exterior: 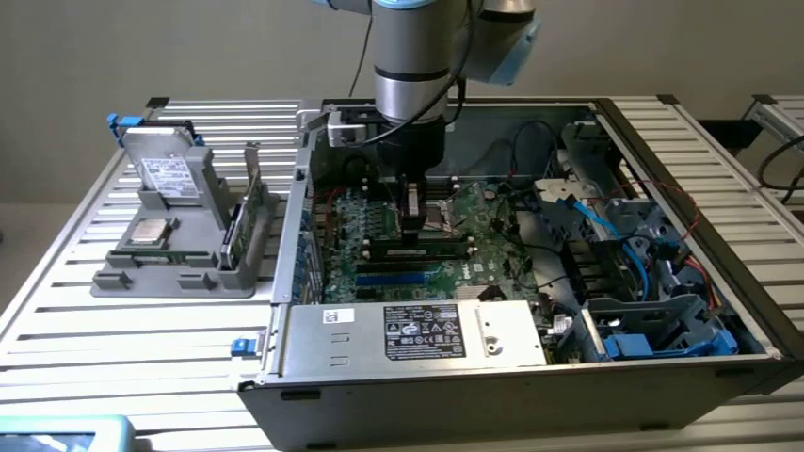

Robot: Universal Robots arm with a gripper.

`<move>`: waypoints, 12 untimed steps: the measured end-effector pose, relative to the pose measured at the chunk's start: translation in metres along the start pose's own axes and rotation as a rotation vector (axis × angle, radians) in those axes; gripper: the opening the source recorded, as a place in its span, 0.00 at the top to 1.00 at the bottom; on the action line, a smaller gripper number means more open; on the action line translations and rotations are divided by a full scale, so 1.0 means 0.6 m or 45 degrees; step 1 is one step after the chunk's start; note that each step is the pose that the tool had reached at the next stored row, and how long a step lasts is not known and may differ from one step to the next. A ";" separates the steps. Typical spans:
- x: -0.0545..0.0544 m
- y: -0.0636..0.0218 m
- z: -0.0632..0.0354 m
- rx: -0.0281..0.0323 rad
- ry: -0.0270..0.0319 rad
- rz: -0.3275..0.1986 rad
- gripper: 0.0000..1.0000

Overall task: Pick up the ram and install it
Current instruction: 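Press down the ram until it locks into place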

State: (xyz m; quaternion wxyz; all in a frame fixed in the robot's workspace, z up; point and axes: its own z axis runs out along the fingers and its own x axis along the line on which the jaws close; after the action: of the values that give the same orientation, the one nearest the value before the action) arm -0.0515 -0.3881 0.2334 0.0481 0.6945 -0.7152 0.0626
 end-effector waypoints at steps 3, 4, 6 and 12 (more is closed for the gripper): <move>-0.002 0.004 0.000 -0.0001 0.0001 0.000 0.89; -0.002 0.005 0.000 -0.0001 0.0001 0.000 0.89; -0.003 0.005 0.000 0.0001 -0.0002 0.000 0.89; -0.005 0.005 0.003 0.0001 0.0000 0.000 0.89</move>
State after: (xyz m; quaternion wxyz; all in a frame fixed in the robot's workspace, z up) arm -0.0545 -0.3856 0.2310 0.0481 0.6945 -0.7151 0.0626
